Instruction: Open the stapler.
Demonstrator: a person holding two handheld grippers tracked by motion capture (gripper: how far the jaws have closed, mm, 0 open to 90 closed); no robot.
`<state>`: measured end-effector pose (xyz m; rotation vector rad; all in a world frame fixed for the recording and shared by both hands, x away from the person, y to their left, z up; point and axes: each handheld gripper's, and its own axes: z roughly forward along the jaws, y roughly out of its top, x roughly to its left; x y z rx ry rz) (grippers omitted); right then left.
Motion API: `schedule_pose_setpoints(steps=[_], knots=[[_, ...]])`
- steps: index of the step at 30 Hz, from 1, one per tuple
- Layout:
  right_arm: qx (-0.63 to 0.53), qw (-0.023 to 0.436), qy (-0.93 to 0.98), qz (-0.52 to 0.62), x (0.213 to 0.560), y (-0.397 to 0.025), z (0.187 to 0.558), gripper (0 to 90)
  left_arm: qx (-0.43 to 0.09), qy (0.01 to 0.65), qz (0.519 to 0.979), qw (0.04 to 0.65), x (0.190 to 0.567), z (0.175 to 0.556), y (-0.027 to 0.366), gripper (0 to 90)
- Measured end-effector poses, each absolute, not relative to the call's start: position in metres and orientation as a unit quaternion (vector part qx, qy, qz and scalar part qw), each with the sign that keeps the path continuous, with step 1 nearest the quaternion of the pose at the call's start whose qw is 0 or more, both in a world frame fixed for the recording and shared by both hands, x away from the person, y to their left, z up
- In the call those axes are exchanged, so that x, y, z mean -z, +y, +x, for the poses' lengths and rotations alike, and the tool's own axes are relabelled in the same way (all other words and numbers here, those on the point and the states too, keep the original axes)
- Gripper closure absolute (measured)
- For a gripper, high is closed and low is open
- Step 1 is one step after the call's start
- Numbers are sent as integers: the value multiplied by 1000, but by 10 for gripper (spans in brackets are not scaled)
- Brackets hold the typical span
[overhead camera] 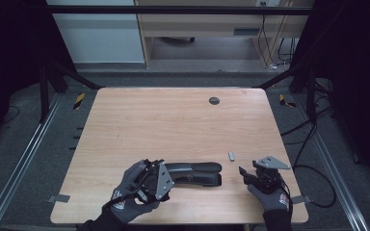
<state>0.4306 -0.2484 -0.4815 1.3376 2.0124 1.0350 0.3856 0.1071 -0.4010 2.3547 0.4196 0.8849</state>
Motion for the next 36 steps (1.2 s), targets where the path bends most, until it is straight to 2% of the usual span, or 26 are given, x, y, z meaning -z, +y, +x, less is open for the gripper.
schedule_pose_setpoints(steps=[17, 36], knots=[[-381, 255, 740, 492, 482, -248, 430, 399, -372, 110, 883, 265, 409, 380, 64, 280], [-387, 249, 737, 495, 481, -249, 430, 425, -401, 84, 880, 241, 422, 380, 39, 280]])
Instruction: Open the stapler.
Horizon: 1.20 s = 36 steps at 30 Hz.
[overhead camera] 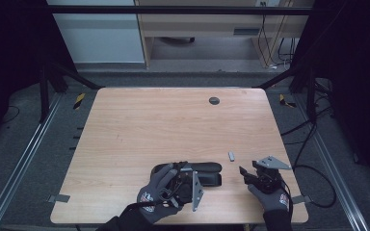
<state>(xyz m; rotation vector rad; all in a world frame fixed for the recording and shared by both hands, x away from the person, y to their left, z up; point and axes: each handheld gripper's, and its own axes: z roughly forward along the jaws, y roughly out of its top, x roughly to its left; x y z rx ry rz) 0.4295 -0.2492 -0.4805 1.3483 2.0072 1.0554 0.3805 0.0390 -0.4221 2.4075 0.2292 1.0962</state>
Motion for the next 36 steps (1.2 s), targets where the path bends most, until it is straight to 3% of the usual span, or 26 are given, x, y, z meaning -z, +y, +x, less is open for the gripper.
schedule_pose_setpoints(steps=[18, 36], knots=[[-396, 233, 740, 492, 480, -247, 427, 504, -421, 64, 877, 222, 427, 386, 17, 292], [-401, 193, 760, 474, 481, -238, 424, 727, -441, 48, 875, 192, 444, 395, -4, 337]])
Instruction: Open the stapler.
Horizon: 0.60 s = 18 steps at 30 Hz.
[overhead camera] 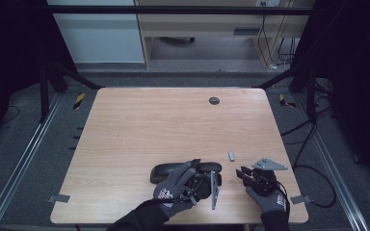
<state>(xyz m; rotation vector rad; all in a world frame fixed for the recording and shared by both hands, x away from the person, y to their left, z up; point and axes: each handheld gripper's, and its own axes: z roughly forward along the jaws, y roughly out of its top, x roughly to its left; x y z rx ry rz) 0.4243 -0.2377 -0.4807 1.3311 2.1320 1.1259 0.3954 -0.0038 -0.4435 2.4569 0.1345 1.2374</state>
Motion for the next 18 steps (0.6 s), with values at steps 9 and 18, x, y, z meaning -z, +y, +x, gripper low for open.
schedule_pose_setpoints(steps=[9, 18], knots=[[-407, 188, 762, 467, 480, -235, 423, 806, -453, 49, 871, 184, 448, 399, -11, 392], [-411, 185, 766, 459, 480, -234, 423, 870, -460, 46, 868, 178, 450, 400, -14, 444]])
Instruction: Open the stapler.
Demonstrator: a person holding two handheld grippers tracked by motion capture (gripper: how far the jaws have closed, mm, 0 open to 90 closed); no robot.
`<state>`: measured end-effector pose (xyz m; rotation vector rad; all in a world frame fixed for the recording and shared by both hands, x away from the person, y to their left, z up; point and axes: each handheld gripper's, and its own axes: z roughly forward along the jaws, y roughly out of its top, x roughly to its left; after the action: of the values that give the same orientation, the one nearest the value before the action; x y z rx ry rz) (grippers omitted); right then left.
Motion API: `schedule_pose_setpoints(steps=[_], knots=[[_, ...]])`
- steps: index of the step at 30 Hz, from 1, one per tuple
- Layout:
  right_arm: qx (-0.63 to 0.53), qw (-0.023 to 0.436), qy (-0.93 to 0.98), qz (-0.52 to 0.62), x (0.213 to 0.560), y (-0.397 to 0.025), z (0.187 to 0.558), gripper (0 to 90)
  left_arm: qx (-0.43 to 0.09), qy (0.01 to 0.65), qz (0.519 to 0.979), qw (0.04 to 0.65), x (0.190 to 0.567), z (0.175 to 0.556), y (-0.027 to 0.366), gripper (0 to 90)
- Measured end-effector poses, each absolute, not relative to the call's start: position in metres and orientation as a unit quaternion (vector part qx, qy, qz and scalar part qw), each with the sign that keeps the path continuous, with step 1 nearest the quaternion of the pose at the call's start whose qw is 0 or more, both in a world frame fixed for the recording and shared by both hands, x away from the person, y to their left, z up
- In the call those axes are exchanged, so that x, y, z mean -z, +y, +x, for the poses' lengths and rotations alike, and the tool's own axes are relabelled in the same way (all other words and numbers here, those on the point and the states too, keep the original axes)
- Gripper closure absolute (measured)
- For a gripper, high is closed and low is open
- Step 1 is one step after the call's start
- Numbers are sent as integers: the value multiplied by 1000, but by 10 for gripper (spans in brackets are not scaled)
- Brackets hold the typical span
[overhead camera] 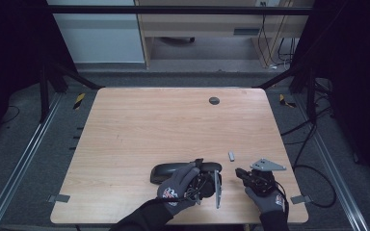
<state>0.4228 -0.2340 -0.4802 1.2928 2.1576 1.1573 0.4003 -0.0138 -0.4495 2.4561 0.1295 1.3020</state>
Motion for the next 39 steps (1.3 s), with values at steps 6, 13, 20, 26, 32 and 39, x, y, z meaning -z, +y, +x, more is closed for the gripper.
schedule_pose_setpoints(steps=[6, 13, 20, 26, 32, 39], knots=[[-413, 180, 766, 458, 481, -232, 423, 876, -461, 42, 870, 172, 451, 401, -16, 477], [-418, 169, 771, 451, 483, -223, 423, 889, -461, 34, 871, 168, 453, 400, -16, 540], [-426, 150, 774, 444, 486, -208, 422, 898, -464, 32, 869, 168, 453, 400, -16, 547], [-428, 143, 778, 437, 489, -199, 423, 900, -467, 33, 868, 169, 454, 399, -16, 548], [-435, 129, 777, 436, 492, -192, 424, 900, -469, 32, 867, 167, 454, 399, -16, 549], [-436, 120, 780, 432, 494, -185, 425, 900, -468, 33, 867, 168, 454, 399, -16, 549]])
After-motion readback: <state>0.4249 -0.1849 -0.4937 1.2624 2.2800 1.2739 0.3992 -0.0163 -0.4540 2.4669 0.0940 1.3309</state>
